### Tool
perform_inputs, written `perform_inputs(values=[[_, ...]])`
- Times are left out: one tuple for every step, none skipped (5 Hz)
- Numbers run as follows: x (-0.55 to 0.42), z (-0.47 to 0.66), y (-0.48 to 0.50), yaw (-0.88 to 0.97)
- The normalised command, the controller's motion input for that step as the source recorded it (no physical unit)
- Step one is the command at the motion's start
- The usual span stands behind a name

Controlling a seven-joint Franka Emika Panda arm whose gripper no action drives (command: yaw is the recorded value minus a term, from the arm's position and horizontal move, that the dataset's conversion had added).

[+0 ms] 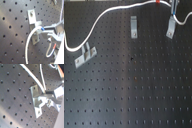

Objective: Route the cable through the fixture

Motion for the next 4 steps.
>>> perform_inputs(values=[[-0.269, 0.16, 0.018, 0.0], [-0.228, 0.16, 0.078, 0.02], [-0.065, 0.12, 0.117, 0.17], [0.012, 0.03, 0.117, 0.29]])
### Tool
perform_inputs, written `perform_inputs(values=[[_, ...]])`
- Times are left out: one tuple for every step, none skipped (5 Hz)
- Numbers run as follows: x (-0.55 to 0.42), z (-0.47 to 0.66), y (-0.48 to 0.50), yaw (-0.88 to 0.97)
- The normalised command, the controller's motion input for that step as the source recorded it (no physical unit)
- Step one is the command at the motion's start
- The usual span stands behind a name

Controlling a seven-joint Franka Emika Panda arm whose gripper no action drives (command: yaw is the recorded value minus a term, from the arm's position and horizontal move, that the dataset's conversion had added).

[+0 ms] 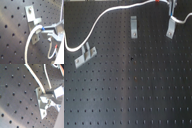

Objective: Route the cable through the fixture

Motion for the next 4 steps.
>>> perform_inputs(values=[[0.02, 0.07, 0.122, 0.34], [0.025, 0.08, 0.101, 0.23], [-0.082, 0.15, 0.181, 0.0], [-0.123, 0.18, 0.26, 0.0]])
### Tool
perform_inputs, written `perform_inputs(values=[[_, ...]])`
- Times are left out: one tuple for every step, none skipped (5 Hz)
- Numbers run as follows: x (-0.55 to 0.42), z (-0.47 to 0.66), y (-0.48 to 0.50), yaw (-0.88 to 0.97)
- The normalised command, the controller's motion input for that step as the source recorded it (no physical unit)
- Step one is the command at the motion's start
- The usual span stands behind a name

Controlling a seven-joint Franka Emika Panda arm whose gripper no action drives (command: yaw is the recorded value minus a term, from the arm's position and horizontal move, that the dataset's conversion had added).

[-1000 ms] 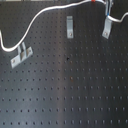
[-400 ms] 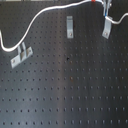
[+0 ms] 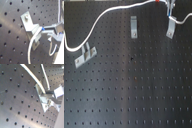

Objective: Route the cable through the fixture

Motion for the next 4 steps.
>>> perform_inputs(values=[[-0.184, 0.18, 0.313, 0.0], [-0.145, 0.12, 0.244, -0.02], [0.049, 0.08, 0.154, -0.19], [0.118, -0.01, 0.394, -0.21]])
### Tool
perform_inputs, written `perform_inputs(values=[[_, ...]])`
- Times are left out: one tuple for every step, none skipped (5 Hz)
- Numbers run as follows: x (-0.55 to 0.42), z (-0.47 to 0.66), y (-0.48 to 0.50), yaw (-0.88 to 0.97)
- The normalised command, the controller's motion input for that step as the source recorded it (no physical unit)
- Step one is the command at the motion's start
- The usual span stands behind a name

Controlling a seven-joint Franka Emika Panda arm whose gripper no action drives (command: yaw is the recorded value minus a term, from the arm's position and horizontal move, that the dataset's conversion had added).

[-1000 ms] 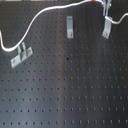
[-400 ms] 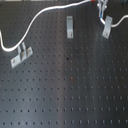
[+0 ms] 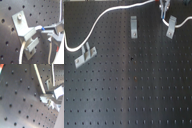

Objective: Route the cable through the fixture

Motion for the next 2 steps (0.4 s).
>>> perform_inputs(values=[[0.123, 0.01, 0.512, -0.22], [0.076, 0.0, 0.41, -0.3]])
